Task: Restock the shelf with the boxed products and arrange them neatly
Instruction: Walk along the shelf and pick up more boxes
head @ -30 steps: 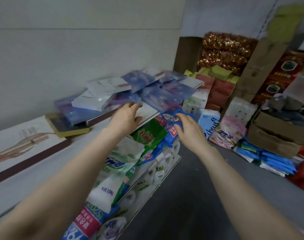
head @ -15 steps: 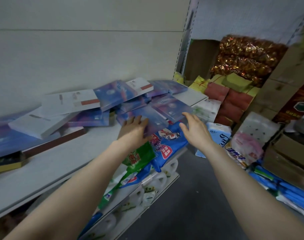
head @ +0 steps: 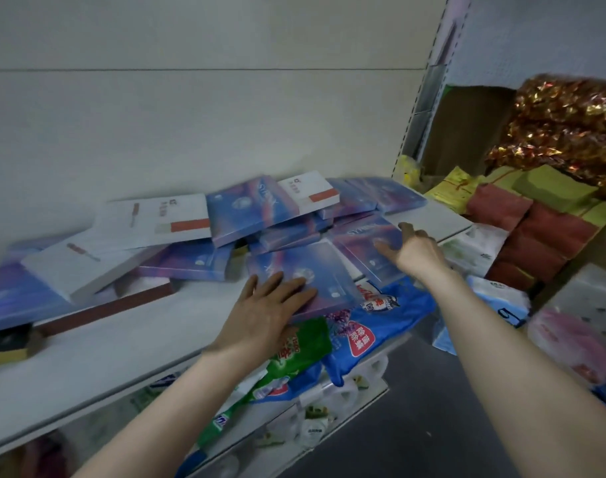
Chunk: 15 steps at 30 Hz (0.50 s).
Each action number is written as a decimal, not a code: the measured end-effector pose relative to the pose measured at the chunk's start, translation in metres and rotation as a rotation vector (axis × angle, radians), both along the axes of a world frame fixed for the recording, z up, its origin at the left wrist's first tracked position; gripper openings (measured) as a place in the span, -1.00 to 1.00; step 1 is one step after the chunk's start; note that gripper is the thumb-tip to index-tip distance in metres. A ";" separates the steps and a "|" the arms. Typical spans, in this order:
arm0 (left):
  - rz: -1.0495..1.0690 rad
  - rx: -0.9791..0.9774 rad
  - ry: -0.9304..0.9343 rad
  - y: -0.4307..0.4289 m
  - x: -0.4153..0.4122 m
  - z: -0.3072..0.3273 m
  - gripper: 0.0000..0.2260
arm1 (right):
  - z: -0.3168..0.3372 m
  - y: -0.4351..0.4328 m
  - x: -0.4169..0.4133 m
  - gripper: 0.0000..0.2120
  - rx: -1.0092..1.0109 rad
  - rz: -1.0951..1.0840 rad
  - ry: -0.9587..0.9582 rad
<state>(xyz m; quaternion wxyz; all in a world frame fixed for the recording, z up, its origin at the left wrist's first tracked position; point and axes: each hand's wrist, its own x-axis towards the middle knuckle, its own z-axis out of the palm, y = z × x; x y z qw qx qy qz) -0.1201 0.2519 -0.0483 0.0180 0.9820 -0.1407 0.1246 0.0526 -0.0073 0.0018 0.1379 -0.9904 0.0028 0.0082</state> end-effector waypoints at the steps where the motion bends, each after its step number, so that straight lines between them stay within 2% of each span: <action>1: 0.024 -0.002 -0.014 -0.004 -0.001 -0.001 -0.39 | 0.000 0.001 0.008 -0.03 -0.038 0.012 0.068; 3: 0.087 0.031 -0.066 -0.011 -0.003 -0.005 -0.39 | -0.001 0.002 0.024 0.19 -0.064 0.055 0.166; 5: 0.186 0.021 -0.088 -0.019 -0.008 -0.009 -0.36 | -0.004 0.002 0.035 0.31 -0.060 0.096 0.189; 8: 0.355 -0.045 -0.104 -0.038 -0.020 -0.013 -0.42 | -0.009 -0.006 0.044 0.23 -0.082 0.134 0.172; 12: 0.664 -0.283 -0.199 -0.070 -0.029 -0.012 -0.56 | -0.012 -0.019 0.048 0.16 -0.064 0.177 0.163; 15: 0.903 -0.426 -0.238 -0.089 -0.030 -0.007 -0.58 | -0.018 -0.021 0.041 0.09 0.041 0.161 0.158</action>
